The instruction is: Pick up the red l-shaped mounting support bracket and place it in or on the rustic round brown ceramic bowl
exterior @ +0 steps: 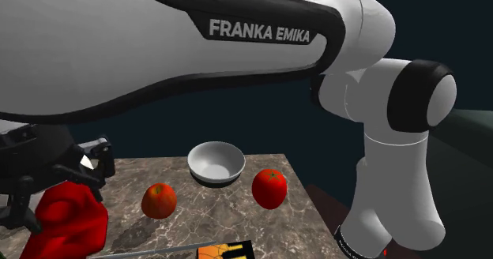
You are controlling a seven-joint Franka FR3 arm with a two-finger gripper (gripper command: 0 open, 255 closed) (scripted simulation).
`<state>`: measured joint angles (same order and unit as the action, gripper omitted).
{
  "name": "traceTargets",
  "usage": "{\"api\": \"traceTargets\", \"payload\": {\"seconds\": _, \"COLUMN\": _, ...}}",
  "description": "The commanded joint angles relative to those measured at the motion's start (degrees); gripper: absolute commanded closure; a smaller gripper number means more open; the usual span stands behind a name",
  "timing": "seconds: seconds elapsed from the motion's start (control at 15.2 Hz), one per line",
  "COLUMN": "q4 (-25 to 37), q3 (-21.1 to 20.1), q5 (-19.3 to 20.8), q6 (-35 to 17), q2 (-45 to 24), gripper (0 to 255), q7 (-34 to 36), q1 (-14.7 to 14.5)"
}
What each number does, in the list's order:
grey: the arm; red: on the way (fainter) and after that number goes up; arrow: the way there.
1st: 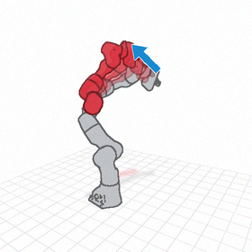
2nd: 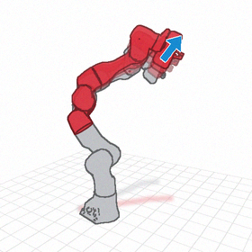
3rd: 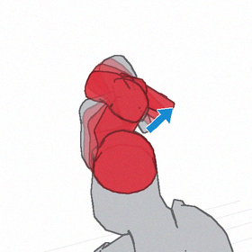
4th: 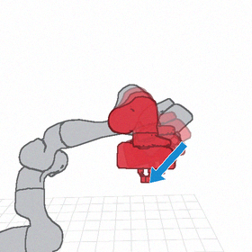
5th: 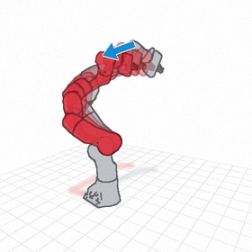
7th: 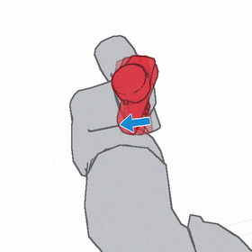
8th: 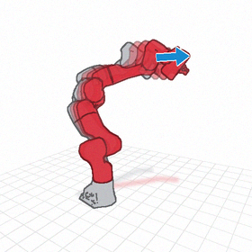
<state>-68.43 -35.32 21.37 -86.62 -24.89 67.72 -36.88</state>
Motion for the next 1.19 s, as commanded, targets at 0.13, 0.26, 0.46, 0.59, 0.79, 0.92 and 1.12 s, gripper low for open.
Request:
{"api": "traceTargets", "payload": {"seconds": 0.13, "q4": 3.0, "q3": -0.9, "q5": 1.1, "q6": 2.1, "q2": -1.8, "gripper": 255, "q7": 4.8, "q1": -4.9}}
{"api": "traceTargets", "payload": {"seconds": 0.26, "q4": 5.2, "q3": -1.1, "q5": 1.9, "q6": 3.4, "q2": -3.2, "gripper": 255, "q7": 6.8, "q1": -7.5}}
{"api": "traceTargets", "payload": {"seconds": 0.46, "q4": 1.4, "q3": -1.2, "q5": 1.3, "q6": 0.6, "q2": -2.3, "gripper": 255, "q7": 7.2, "q1": -6.4}}
{"api": "traceTargets", "payload": {"seconds": 0.59, "q4": -0.9, "q3": -1.3, "q5": 1.1, "q6": -1.3, "q2": -1.8, "gripper": 255, "q7": 7.4, "q1": -5.7}}
{"api": "traceTargets", "payload": {"seconds": 0.79, "q4": -4.1, "q3": -1.3, "q5": 0.9, "q6": -3.8, "q2": -1.3, "gripper": 255, "q7": 7.8, "q1": -4.9}}
{"api": "traceTargets", "payload": {"seconds": 0.92, "q4": -6.0, "q3": -1.3, "q5": 0.8, "q6": -5.5, "q2": -1.1, "gripper": 255, "q7": 8.1, "q1": -4.5}}
{"api": "traceTargets", "payload": {"seconds": 1.12, "q4": -8.7, "q3": -1.3, "q5": 0.8, "q6": -7.9, "q2": -0.9, "gripper": 255, "q7": 8.5, "q1": -3.9}}
